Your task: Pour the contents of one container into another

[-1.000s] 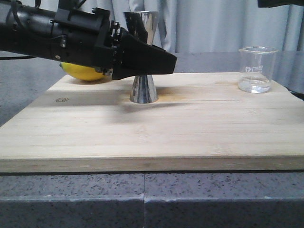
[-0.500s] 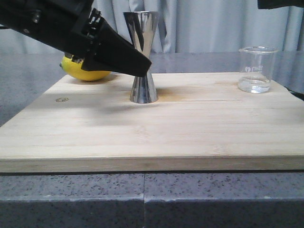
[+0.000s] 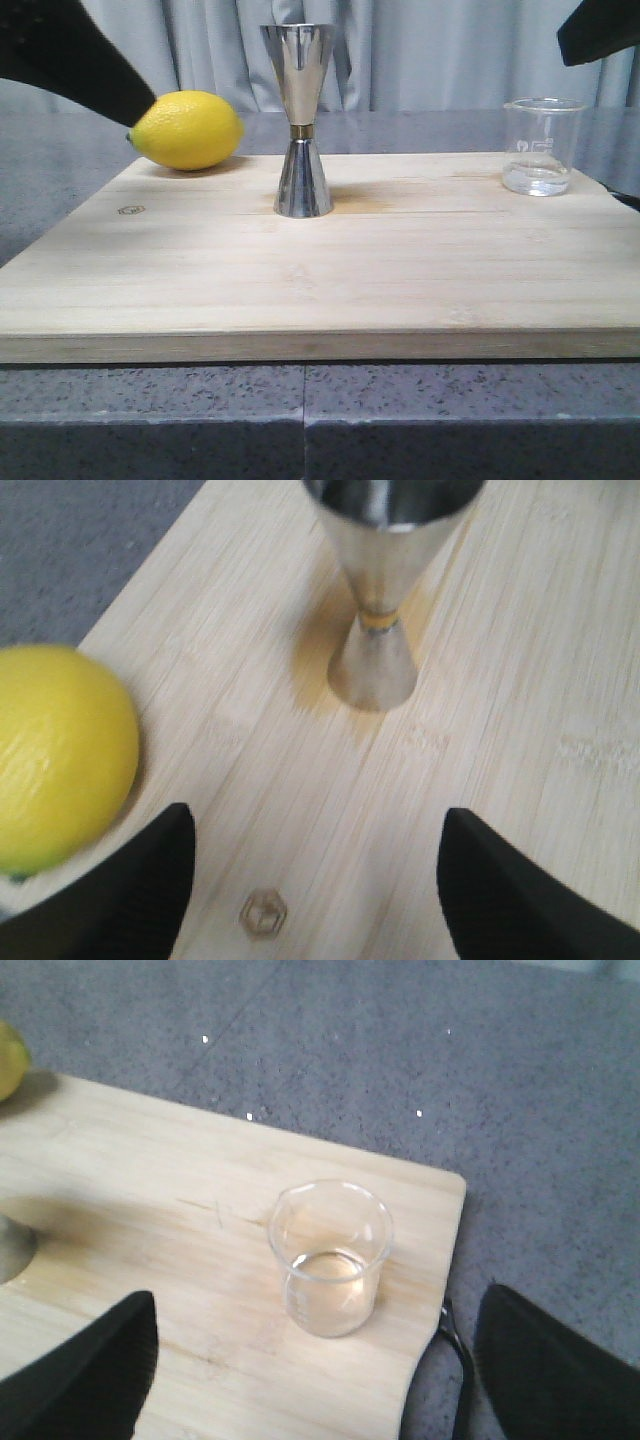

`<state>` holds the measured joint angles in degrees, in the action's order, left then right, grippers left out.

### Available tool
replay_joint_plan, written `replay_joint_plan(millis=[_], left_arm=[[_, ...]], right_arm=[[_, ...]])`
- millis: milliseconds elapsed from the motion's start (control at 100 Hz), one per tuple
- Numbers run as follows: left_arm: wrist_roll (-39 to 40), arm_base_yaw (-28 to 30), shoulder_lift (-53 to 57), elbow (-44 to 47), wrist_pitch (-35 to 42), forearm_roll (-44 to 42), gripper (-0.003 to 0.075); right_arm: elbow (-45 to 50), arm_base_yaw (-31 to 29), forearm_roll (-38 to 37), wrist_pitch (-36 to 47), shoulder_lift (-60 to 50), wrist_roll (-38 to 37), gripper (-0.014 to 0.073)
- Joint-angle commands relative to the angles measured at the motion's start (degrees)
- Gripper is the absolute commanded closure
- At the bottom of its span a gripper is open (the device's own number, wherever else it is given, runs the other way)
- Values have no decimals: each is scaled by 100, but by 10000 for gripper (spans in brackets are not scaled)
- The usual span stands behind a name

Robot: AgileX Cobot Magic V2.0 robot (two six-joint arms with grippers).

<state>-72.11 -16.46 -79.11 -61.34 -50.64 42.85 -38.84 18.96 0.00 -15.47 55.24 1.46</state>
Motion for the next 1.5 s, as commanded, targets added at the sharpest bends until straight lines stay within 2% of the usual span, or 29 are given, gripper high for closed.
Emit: replay_joint_plan(millis=[0, 150, 260, 540, 820, 1040, 1270, 1360, 1490], left_arm=[[1135, 66, 501, -150, 74, -710, 244], [3254, 159, 1061, -150, 71, -2270, 250], [4786, 287, 1396, -150, -55, -2995, 269], [6194, 757, 2231, 83, -396, -3615, 306], [6461, 1024, 3351, 695, -255, -3629, 378], [6586, 1024, 4147, 1172, -98, -3639, 476], [6586, 1024, 4269, 1281, -86, -3628, 563], [6586, 1024, 4269, 1281, -75, -3628, 584], [6586, 1024, 4269, 1281, -60, -3628, 608]], right_arm=[[-447, -32, 0, -385, -105, -2, 8], [-718, -32, 64, -1118, -105, -2, 8], [-907, -32, 64, -1596, -105, -188, 8], [-988, -486, 43, -2251, -410, -541, 8], [-977, -816, -30, -3026, -1200, -541, 8], [-846, -816, -160, -3088, -1811, -556, 8], [-846, -816, -260, -3090, -1950, -556, 25], [-846, -816, -270, -3104, -1950, -556, 119], [-846, -816, -270, -3104, -1950, -556, 357]])
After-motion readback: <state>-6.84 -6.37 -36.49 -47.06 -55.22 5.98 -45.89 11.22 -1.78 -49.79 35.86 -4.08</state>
